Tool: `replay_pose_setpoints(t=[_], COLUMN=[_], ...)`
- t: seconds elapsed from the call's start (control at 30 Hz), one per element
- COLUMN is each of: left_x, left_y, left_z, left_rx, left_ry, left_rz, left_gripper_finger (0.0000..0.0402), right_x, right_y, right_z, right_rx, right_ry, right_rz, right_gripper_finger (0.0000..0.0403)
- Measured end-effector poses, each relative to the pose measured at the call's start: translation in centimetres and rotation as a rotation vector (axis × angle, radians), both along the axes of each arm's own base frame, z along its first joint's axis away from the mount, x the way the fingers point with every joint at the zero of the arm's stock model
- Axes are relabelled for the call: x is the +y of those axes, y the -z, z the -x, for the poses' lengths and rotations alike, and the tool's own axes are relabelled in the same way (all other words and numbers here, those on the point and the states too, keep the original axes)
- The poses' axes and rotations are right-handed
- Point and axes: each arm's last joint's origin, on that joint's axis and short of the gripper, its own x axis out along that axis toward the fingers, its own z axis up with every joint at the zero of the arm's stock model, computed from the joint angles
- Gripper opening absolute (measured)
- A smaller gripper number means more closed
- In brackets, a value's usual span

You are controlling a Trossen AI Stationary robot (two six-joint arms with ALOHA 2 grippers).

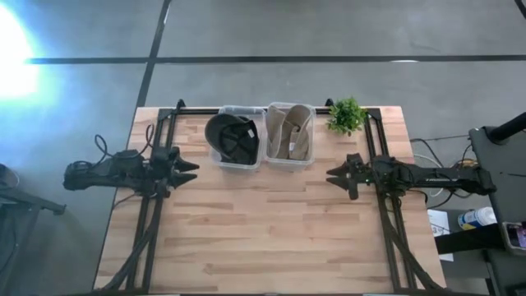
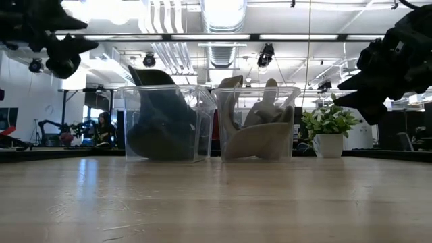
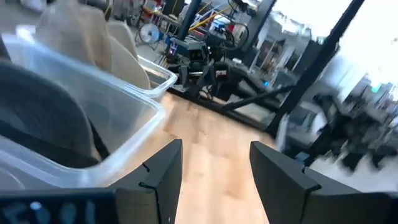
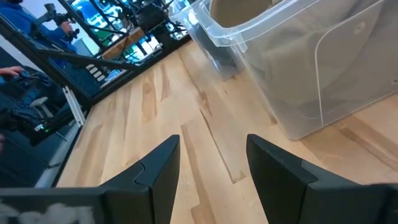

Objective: Pick & Place hat
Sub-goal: Return To Home Position

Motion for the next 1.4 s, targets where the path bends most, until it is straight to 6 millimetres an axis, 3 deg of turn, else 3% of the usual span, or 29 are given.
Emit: replay_pose_setpoints(t=[0.2,0.3,0.4,1.4], left_x=[0.0,0.0,-0.1,-0.1], left_y=[2.2,3.6,5.2,5.1], left_z=[-0.5,-1.2,-1.8,-1.8], left_rx=[-0.042,-0.069,-0.108,-0.124], left_ry=[0.011,0.009,0.005,0.005], left_rz=[-0.387,-0.463,-0.460,-0.375], left_gripper_finger=[0.0181,0.0181,0.0181,0.0181], right_x=[0.0,0.0,0.0,0.0], right_y=[0.0,0.0,0.0,0.0], right_z=[0.0,0.0,0.0,0.0], right_rx=[0.002,0.002,0.003,0.001], right_ry=[0.000,0.001,0.001,0.002], right_rz=[0.000,0.000,0.000,0.000], right_gripper_finger=[0.0180,0.0180,0.0180,0.0180])
